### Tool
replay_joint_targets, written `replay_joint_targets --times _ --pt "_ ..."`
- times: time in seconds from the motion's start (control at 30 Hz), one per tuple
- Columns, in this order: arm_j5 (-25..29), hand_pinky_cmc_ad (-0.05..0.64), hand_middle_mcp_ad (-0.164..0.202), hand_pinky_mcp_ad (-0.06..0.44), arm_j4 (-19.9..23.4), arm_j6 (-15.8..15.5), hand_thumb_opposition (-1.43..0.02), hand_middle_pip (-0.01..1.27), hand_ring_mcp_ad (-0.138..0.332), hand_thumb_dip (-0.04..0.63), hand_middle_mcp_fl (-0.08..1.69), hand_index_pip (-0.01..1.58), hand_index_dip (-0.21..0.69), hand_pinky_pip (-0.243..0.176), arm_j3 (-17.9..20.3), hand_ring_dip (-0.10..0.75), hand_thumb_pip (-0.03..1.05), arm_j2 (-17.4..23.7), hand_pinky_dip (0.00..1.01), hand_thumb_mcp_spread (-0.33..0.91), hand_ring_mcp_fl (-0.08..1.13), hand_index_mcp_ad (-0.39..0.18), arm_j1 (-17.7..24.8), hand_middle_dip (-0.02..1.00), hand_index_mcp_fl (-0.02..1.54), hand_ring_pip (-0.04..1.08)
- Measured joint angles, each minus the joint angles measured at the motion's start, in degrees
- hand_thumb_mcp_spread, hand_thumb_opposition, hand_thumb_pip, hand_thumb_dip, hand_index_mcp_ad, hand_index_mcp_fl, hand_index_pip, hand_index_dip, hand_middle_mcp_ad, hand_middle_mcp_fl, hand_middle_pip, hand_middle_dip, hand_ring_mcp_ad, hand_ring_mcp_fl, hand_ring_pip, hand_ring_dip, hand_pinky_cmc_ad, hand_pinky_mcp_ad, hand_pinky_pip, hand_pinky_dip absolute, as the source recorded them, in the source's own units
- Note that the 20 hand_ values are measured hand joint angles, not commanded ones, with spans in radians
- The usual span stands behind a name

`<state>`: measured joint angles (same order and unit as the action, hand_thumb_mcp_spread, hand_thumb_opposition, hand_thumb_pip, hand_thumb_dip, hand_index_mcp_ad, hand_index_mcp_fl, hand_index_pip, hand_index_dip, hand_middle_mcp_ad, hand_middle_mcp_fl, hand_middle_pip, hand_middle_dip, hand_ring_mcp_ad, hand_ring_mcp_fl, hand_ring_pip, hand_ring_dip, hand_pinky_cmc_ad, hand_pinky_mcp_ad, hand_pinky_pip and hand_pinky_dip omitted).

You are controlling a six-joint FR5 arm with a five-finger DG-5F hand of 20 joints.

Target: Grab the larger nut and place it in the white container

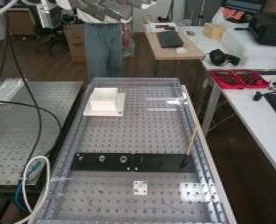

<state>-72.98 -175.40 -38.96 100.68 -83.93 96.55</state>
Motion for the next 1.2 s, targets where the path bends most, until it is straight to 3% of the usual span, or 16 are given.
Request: replay_joint_targets --times 0.33,0.6,0.83,1.0,1.2 --pt "3.2 0.332 0.07 0.279 1.1 -0.4 -0.73 0.14 0.154 0.016 0.01 0.09 -0.098 -0.084 0.9 0.096 0.39 0.2 0.34 0.21 0.01 -0.084 1.3 0.2 0.02 0.1" --pt "13.9 0.346 0.075 0.278 6.4 -0.2 -0.74 0.14 0.164 0.035 0.01 0.09 -0.098 -0.091 6.9 0.096 0.4 1.2 0.35 0.21 0.01 -0.08 4.7 0.2 0.02 0.1" --pt "26.5 0.344 0.075 0.278 12.9 1.4 -0.74 0.14 0.162 0.049 0.01 0.09 -0.098 -0.091 13.0 0.096 0.4 1.1 0.37 0.23 0.01 -0.082 9.6 0.2 0.02 0.1" --pt "31.7 0.344 0.075 0.278 15.4 3.3 -0.74 0.14 0.164 0.049 0.01 0.09 -0.099 -0.091 15.3 0.096 0.42 -0.4 0.39 0.23 0.01 -0.082 11.5 0.21 0.02 0.1" --pt "36.9 0.34 0.075 0.278 22.4 3.3 -0.74 0.14 0.164 0.066 0.05 0.1 -0.094 -0.091 18.8 0.094 0.47 -3.0 0.4 0.24 0.01 -0.082 13.2 0.21 0.04 0.1"
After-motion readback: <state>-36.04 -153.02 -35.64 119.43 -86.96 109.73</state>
